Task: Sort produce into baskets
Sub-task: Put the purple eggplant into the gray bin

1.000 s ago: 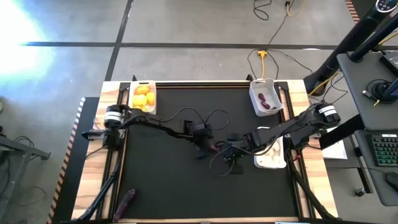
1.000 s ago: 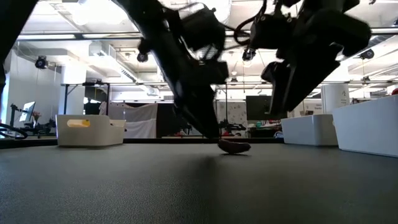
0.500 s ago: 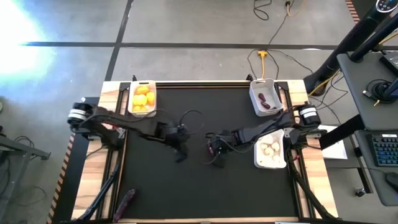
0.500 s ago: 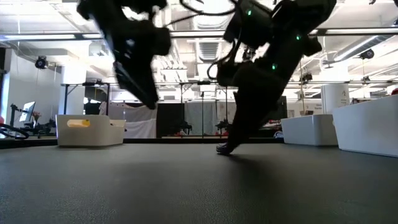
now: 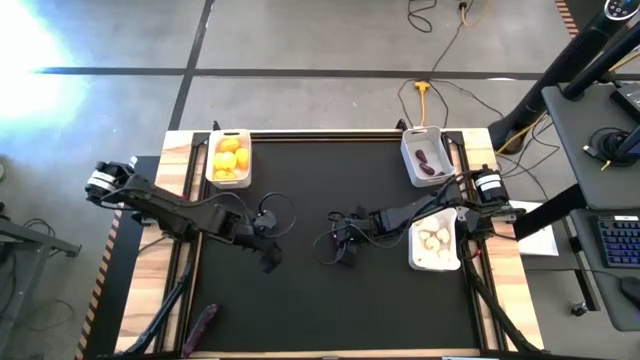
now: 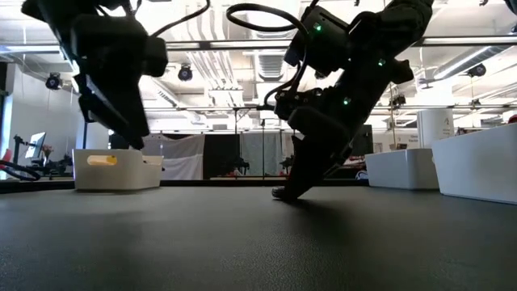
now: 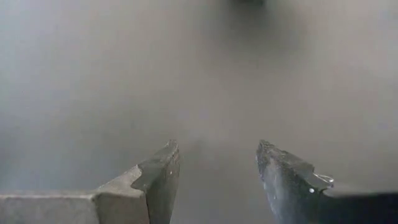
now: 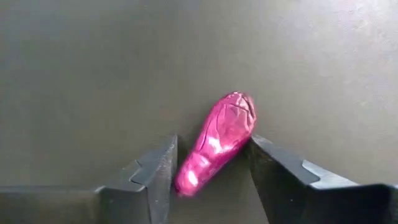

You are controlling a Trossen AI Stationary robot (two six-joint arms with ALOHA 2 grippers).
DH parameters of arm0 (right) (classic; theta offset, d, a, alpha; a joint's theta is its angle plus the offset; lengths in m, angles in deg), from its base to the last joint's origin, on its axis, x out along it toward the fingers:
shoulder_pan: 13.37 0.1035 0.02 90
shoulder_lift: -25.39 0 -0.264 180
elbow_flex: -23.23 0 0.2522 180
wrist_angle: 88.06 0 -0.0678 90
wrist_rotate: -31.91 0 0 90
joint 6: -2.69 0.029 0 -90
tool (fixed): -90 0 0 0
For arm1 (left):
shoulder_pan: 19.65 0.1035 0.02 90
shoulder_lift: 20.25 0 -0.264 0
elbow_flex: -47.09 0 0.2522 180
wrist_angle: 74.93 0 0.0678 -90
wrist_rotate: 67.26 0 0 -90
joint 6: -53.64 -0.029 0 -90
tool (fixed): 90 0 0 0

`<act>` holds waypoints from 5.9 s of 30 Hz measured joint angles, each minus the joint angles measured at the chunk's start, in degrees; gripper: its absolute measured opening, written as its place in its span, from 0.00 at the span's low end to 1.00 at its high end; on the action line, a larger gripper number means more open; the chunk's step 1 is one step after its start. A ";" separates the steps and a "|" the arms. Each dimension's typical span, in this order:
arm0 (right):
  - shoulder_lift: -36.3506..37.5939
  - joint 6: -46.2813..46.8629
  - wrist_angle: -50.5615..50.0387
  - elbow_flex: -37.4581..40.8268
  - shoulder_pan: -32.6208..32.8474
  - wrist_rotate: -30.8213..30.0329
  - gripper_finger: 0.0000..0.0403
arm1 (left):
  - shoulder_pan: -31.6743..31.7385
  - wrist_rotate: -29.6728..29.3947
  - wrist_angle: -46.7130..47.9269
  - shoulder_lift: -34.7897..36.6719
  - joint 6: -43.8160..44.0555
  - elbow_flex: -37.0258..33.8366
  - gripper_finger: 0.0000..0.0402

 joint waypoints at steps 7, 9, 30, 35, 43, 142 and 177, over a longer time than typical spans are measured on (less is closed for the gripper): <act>0.05 -2.55 -0.34 0.03 -0.33 -0.44 0.30 | -4.28 3.64 1.76 -0.01 1.38 0.73 0.48; 0.72 -2.62 -1.15 0.07 -0.47 -0.38 0.24 | -5.56 5.96 4.10 0.07 2.43 1.14 0.48; 36.57 0.65 -52.76 0.16 -45.37 -11.05 0.06 | -22.60 12.44 9.19 0.00 25.65 1.66 0.50; 31.87 -1.28 -50.81 0.16 -54.12 -6.96 0.06 | -22.70 18.50 9.66 0.00 27.51 1.63 0.60; 21.33 -2.34 -46.28 0.98 -58.13 -4.44 0.06 | -25.50 30.36 9.61 0.00 40.41 1.62 0.72; 7.16 -24.93 -11.17 -8.00 -0.08 2.93 0.79 | 7.57 -1.48 -3.54 2.37 -9.71 2.92 0.72; 1.42 -27.22 -45.43 -29.02 -20.66 13.10 0.31 | -7.17 1.80 10.49 16.12 1.43 -5.97 0.72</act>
